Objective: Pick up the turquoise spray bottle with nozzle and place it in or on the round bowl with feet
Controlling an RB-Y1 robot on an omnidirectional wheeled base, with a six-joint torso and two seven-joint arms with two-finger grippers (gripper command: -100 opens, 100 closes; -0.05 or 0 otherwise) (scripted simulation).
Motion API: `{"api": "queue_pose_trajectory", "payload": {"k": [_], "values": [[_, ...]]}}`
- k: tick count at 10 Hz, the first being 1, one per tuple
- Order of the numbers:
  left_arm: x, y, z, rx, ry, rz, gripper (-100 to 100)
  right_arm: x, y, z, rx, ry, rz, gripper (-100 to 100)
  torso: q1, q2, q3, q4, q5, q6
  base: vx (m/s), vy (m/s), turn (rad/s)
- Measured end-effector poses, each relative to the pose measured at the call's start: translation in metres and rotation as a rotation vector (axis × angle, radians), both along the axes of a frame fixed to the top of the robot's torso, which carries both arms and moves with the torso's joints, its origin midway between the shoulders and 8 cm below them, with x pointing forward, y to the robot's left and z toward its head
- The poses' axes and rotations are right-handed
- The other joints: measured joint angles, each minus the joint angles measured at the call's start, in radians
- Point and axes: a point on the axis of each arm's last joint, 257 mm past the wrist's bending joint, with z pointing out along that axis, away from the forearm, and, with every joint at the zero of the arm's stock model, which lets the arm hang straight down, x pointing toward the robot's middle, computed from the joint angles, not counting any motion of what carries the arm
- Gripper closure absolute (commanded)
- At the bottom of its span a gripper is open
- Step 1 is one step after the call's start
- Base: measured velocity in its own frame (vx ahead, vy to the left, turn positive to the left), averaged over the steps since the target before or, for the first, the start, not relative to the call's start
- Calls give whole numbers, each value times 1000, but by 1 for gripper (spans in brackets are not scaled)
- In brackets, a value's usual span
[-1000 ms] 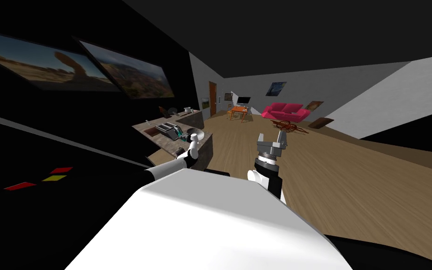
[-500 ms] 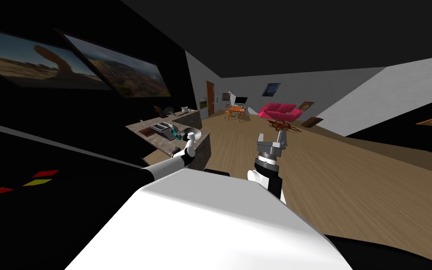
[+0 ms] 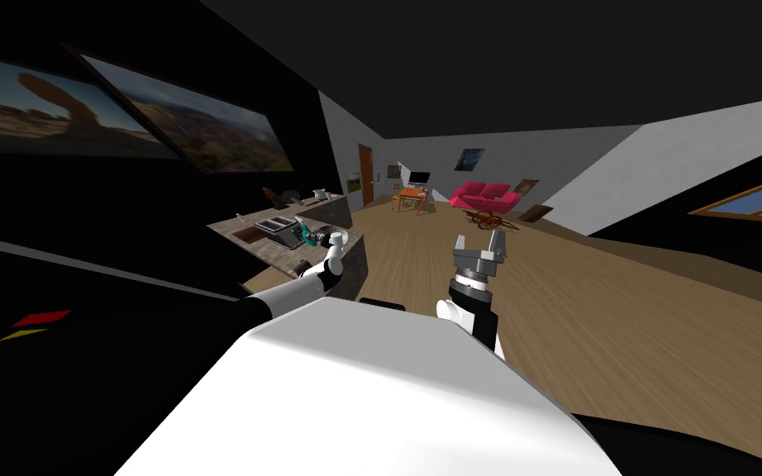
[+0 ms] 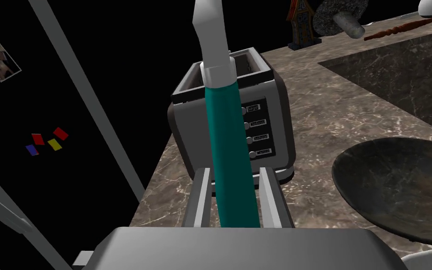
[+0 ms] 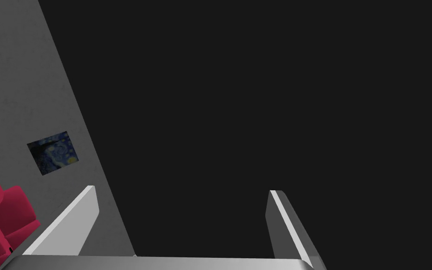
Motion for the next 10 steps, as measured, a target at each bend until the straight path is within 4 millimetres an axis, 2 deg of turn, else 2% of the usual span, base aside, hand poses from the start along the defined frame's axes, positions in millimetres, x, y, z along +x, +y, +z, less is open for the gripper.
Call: {"api": "queue_pose_trajectory", "payload": {"k": [1, 3, 6, 10], "values": [[2, -1, 2, 9, 22, -2, 100, 0, 0, 0, 0, 0, 0, 0, 0, -1, -1, 0, 0, 0, 76, -57, -38], [7, -4, 2, 5, 50, -10, 100, 0, 0, 0, 0, 0, 0, 0, 3, -10, -5, -2, 0, 1, 179, -22, 1], [15, -6, -3, -74, 1, -22, 100, 0, 0, 0, 0, 0, 0, 0, 15, -16, -9, -3, 3, -1, 229, 83, 72], [22, -2, -8, -187, -114, -20, 100, 0, 0, 0, 0, 0, 0, 0, 15, -14, -8, -2, 4, -2, 193, 69, 67]]}}
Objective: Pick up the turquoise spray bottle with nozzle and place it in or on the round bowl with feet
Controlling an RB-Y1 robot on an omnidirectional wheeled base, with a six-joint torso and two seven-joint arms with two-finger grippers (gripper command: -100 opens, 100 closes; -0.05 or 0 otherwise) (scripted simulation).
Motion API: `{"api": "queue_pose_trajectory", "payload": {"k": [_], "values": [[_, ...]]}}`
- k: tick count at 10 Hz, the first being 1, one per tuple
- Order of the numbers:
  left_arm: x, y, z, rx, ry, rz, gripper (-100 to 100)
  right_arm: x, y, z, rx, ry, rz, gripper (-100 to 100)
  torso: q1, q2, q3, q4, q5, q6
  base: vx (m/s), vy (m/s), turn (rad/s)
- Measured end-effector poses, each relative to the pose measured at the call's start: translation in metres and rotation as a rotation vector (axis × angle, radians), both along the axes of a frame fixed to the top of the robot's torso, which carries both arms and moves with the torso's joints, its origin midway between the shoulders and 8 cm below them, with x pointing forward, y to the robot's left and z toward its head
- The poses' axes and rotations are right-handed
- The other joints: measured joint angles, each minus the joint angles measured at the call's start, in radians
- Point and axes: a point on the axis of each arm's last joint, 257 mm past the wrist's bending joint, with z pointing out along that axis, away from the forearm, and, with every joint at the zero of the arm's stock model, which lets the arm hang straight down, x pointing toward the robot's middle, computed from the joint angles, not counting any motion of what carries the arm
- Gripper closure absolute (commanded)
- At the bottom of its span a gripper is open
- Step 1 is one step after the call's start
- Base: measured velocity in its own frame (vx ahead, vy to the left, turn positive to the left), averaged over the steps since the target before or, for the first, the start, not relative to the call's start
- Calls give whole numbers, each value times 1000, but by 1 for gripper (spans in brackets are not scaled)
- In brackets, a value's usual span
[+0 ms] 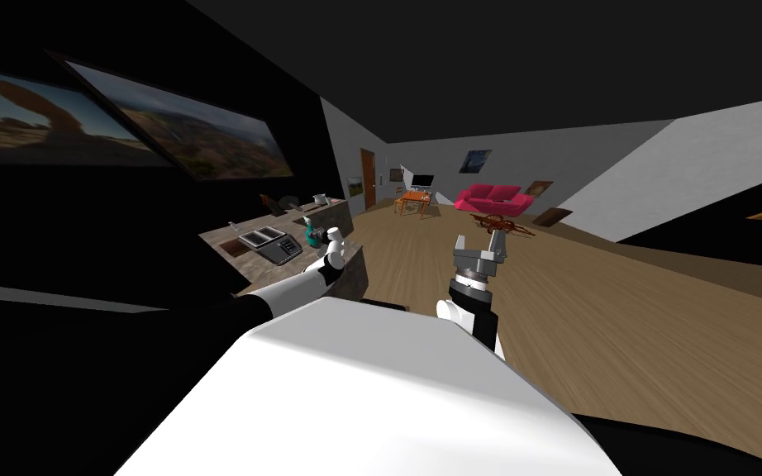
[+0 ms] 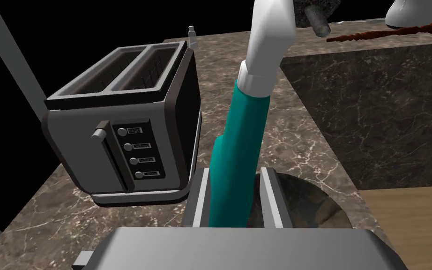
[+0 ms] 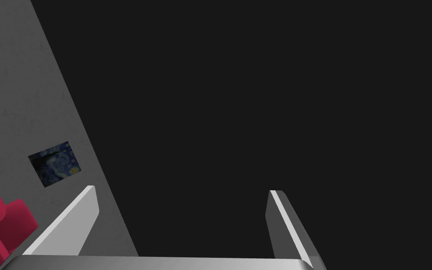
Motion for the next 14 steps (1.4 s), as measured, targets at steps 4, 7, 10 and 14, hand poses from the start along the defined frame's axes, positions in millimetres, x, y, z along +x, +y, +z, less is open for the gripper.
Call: {"api": "queue_pose_trajectory", "payload": {"k": [4, 7, 10, 14], "values": [[2, 8, 3, -42, -59, 10, -100, 0, 0, 0, 0, 0, 0, 0, -3, 14, 8, 3, 0, 0, 57, 31, 12], [2, 8, 3, -42, -59, 10, -100, 0, 0, 0, 0, 0, 0, 0, -4, 17, 10, 4, 0, 0, 0, 0, 0], [4, 7, 10, -41, -64, 11, -100, 0, 0, 0, 0, 0, 0, 0, -5, 18, 11, 5, -1, 0, -27, 2, -13], [19, 7, 51, -33, -73, 19, -100, 0, 0, 0, 0, 0, 0, 0, -5, 22, 13, 5, -1, 0, -66, 2, -23]]}}
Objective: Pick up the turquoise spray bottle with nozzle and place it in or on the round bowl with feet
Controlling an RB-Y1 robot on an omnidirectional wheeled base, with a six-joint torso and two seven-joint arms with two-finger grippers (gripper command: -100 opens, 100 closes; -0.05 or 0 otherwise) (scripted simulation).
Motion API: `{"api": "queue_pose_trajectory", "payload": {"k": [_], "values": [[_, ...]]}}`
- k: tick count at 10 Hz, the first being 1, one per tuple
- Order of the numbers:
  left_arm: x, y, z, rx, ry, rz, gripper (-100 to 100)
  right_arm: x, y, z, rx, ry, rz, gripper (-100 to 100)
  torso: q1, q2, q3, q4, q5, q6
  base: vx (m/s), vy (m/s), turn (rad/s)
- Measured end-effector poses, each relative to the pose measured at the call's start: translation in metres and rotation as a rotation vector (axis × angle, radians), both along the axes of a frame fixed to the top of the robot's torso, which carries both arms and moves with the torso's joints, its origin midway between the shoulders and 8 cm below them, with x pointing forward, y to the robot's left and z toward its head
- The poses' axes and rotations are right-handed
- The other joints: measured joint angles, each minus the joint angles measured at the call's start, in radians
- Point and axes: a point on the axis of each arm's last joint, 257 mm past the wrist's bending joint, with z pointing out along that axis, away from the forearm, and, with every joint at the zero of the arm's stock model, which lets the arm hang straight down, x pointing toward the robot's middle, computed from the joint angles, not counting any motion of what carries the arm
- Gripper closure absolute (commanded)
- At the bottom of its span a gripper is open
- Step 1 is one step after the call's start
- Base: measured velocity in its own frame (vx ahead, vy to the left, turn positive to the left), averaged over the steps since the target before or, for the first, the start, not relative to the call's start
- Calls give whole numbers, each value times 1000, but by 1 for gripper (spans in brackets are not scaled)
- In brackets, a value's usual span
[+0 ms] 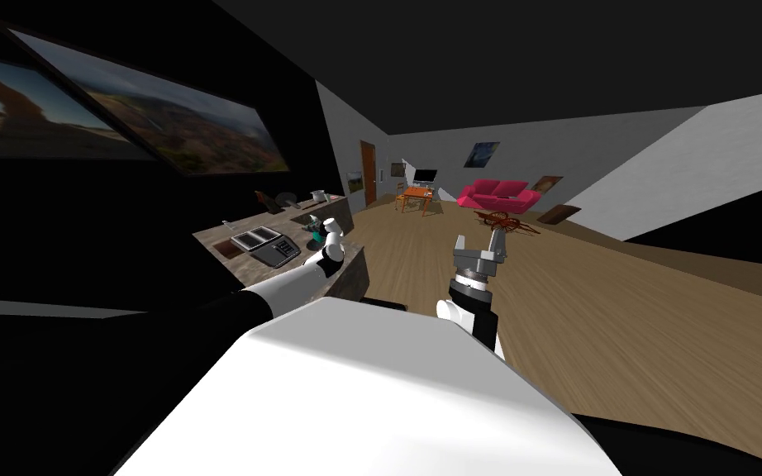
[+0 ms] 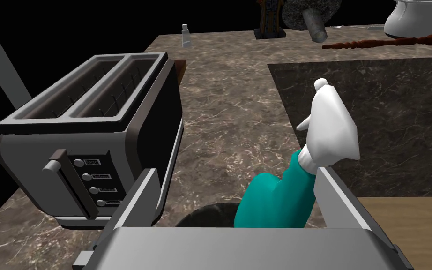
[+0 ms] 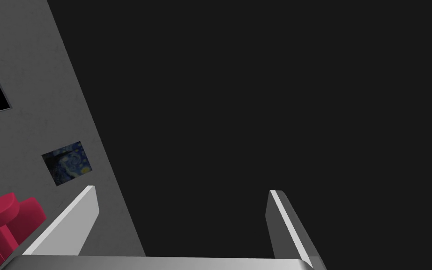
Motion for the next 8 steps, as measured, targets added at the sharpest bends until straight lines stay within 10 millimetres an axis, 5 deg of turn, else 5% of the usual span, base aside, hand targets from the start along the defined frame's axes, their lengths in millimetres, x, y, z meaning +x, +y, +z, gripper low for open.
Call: {"api": "queue_pose_trajectory", "payload": {"k": [2, 3, 8], "values": [[6, 1, 15, 2, -2, 4, -100, 0, 0, 0, 0, 0, 0, 0, 0, -1, 0, 0, 0, 0, -36, 3, -9], [6, 1, 16, 2, -1, 5, 0, 0, 0, 0, 0, 0, 0, 0, 0, -2, -1, -1, 0, 0, 0, 0, 0], [6, 1, 16, 2, -1, 5, 0, 0, 0, 0, 0, 0, 0, 0, 0, -5, -3, -1, 0, 0, 0, 0, 0]]}}
